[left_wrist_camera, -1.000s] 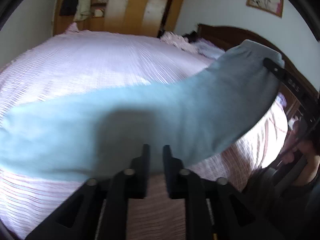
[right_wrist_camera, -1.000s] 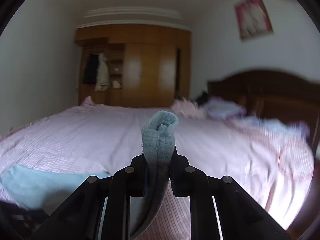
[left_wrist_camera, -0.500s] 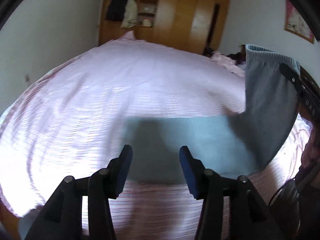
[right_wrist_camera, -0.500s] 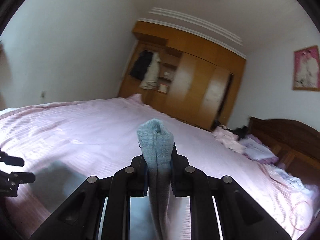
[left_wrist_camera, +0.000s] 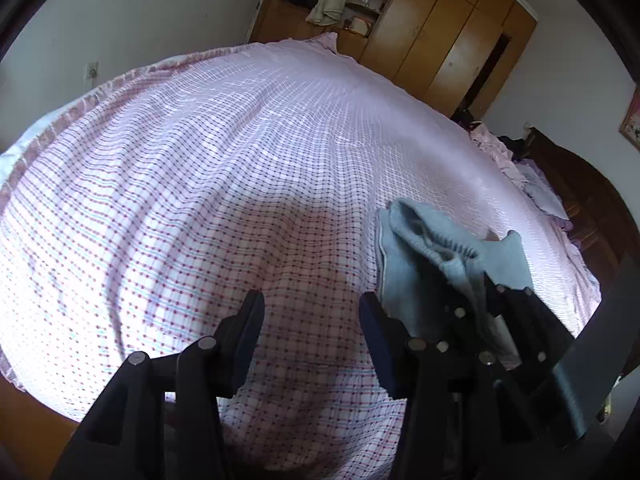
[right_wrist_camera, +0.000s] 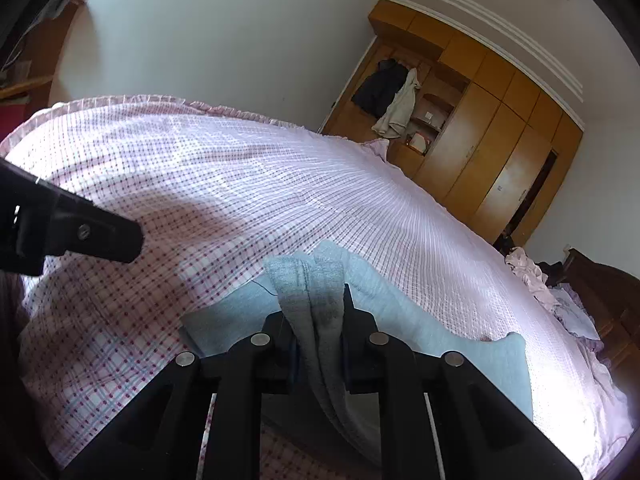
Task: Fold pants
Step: 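Carry the cuff with the right gripper over the folded pants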
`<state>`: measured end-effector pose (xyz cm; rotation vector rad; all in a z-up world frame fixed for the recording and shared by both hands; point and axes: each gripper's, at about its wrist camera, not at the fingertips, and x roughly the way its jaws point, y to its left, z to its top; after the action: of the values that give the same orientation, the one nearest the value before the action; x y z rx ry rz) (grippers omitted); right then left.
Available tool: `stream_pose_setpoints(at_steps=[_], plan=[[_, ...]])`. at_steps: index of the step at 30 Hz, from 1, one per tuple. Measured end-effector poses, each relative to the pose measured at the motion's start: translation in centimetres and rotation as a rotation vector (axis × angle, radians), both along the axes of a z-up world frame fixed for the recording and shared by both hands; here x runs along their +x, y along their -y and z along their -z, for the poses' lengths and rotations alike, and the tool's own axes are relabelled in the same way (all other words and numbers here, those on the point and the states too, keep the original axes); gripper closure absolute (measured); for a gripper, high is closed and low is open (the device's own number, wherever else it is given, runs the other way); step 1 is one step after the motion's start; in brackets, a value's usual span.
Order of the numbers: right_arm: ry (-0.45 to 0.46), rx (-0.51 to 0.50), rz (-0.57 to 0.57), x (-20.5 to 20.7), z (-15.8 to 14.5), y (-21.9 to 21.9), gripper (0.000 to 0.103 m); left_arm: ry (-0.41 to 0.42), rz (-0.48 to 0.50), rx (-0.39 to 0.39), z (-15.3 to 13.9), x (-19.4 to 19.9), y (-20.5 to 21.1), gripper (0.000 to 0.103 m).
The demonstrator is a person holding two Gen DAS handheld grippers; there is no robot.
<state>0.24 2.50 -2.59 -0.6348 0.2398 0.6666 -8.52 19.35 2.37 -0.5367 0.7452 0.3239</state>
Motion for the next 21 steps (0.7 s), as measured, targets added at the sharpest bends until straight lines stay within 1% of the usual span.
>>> stream_pose_setpoints(at_steps=[3,4,6,8,10,12,14,17,21], plan=[[0.006,-0.012,-0.022,-0.2,0.6,0.1,0.095,-0.004,0.006,-0.021,0.2,0.0,0.3,0.051],[0.009,-0.01,-0.027,-0.2,0.7,0.3,0.095,-0.006,0.004,-0.022,0.0,0.6,0.4,0.051],[0.035,-0.001,-0.026,-0.4,0.5,0.5,0.095,0.012,0.005,-0.04,-0.2,0.6,0.3,0.051],[0.095,0.033,-0.022,-0.6,-0.5,0.5,0.095,0.022,0.003,-0.05,-0.2,0.6,0.0,0.051],[0.11,0.078,-0.037,-0.3,-1.3,0.6,0.095,0.024,0.002,-0.058,0.0,0.9,-0.7,0.051],[0.099,0.069,-0.064,-0.2,-1.1,0.4,0.095,0.03,0.002,-0.061,-0.1,0.7,-0.8,0.051],[0.041,0.047,-0.093,0.0,-0.6,0.2,0.095,0.031,0.001,-0.063,0.0,0.8,-1.0,0.051],[0.033,0.012,-0.109,-0.4,0.7,0.0,0.095,0.028,-0.002,-0.062,0.0,0.7,-1.0,0.051],[0.016,0.01,-0.12,-0.6,0.8,0.1,0.095,0.03,-0.01,-0.073,0.1,0.6,-1.2,0.051]])
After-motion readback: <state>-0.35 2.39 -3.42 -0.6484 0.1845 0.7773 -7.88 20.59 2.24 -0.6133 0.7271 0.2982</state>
